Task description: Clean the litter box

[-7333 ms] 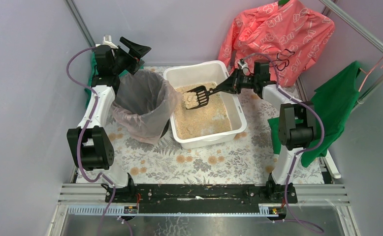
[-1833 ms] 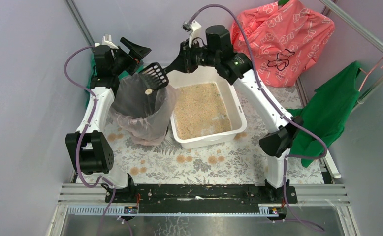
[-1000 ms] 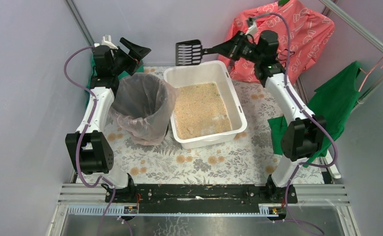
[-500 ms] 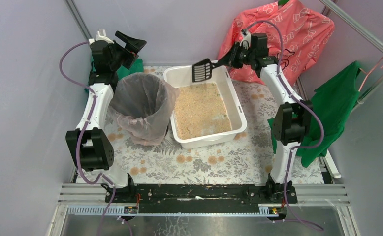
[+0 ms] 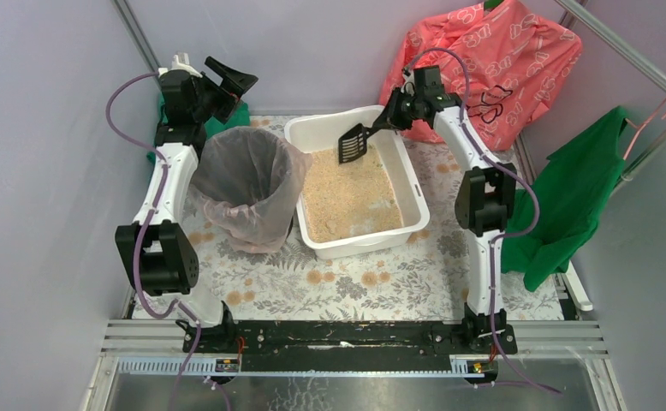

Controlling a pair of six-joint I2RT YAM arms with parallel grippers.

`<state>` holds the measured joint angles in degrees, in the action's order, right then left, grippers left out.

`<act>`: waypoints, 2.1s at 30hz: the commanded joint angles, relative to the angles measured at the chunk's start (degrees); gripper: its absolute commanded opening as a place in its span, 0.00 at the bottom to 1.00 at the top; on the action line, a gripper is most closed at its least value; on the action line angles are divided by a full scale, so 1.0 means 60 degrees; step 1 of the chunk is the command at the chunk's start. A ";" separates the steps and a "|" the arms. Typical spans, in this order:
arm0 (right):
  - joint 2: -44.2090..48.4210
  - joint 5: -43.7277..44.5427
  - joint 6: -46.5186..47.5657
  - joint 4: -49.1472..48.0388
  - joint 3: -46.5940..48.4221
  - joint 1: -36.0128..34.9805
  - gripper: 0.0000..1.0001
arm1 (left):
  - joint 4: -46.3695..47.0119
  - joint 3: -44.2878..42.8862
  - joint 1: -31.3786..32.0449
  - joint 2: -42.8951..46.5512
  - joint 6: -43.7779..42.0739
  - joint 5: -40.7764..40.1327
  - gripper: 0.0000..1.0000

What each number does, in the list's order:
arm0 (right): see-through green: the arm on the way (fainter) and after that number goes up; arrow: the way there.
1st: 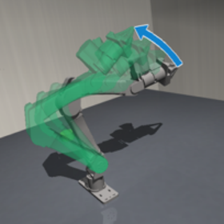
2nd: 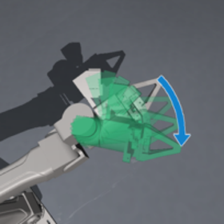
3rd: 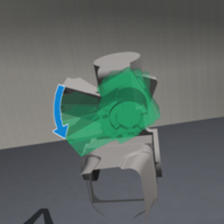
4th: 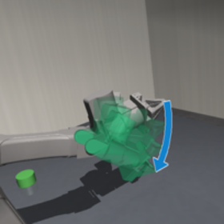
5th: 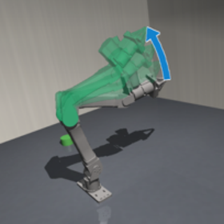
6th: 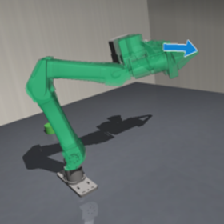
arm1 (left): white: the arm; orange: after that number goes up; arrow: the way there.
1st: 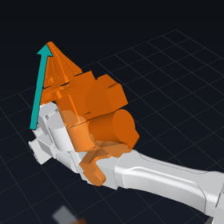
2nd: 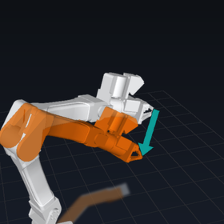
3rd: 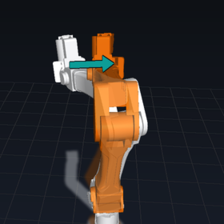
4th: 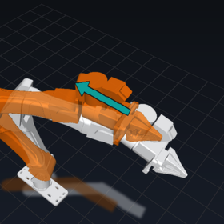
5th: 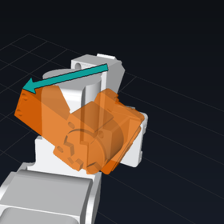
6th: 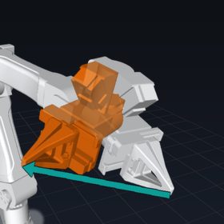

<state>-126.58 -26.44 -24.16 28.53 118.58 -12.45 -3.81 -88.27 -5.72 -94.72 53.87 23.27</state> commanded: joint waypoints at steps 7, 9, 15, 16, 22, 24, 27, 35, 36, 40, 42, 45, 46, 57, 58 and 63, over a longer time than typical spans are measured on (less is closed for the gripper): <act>-0.1736 0.0641 -0.0665 0.2168 0.2855 -0.0295 0.00 | -0.0619 0.1049 0.0009 0.1482 -0.0964 0.0318 0.99; -0.1740 0.0697 -0.0614 0.2327 0.2730 -0.0346 0.00 | -0.0533 0.1330 0.0001 0.1724 -0.0930 0.0357 0.99; -0.1972 0.0756 -0.0550 0.2245 0.2604 -0.0752 0.00 | -0.0516 0.1858 0.0001 0.2227 -0.0916 0.0398 0.99; -0.2043 0.0762 -0.0550 0.2233 0.2686 -0.0851 0.00 | -0.0556 0.1908 0.0019 0.2323 -0.0908 0.0409 0.99; -0.2633 0.0603 -0.0759 0.1997 0.3201 -0.1369 0.00 | -0.1058 0.2255 0.0016 0.3026 -0.1232 0.0079 0.99; -0.2823 0.0406 -0.0888 0.1754 0.3254 -0.1495 0.00 | -0.1152 0.2396 0.0027 0.3238 -0.1306 -0.0009 0.99; -0.3006 -0.0046 -0.1111 0.1094 0.3069 -0.1646 0.00 | -0.1260 0.2490 0.0017 0.3423 -0.1374 -0.0072 0.99; -0.2301 -0.1706 -0.1620 -0.3512 0.0288 -0.1731 0.00 | -0.1238 0.2640 0.0019 0.3541 -0.1375 -0.0054 0.99; -0.2240 -0.2003 -0.1844 -0.4106 -0.0029 -0.1703 0.00 | -0.1219 0.2661 0.0016 0.3533 -0.1366 -0.0054 0.99; -0.1974 -0.3168 -0.3510 -0.7064 -0.1492 -0.1451 0.00 | -0.1154 0.2644 0.0015 0.3483 -0.1353 -0.0039 0.99; -0.1786 -0.3369 -0.4286 -0.8178 -0.2164 -0.1301 0.00 | -0.1123 0.2623 0.0028 0.3453 -0.1350 -0.0039 0.99; -0.1529 -0.3574 -0.4658 -0.8858 -0.2784 -0.1112 0.00 | -0.1059 0.2646 0.0022 0.3438 -0.1350 -0.0032 0.99; -0.1446 -0.3641 -0.4747 -0.9050 -0.2984 -0.1061 0.00 | -0.1048 0.2688 0.0016 0.3439 -0.1346 -0.0019 0.99; 0.0009 -0.3683 -0.5176 -1.0129 -0.5086 -0.0464 0.00 | -0.0881 0.2689 0.0007 0.3394 -0.1302 0.0090 0.99; 0.0138 -0.3680 -0.5019 -0.9850 -0.5118 -0.0429 0.00 | -0.0852 0.2693 0.0014 0.3394 -0.1302 0.0093 0.99; 0.0711 -0.3651 -0.4098 -0.8669 -0.5020 -0.0369 0.00 | -0.0742 0.2796 0.0020 0.3458 -0.1273 0.0158 0.99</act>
<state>-127.46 -47.31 -51.57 -27.81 88.62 -16.36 -11.22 -71.88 -5.72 -74.30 46.81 23.38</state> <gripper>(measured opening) 0.201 0.986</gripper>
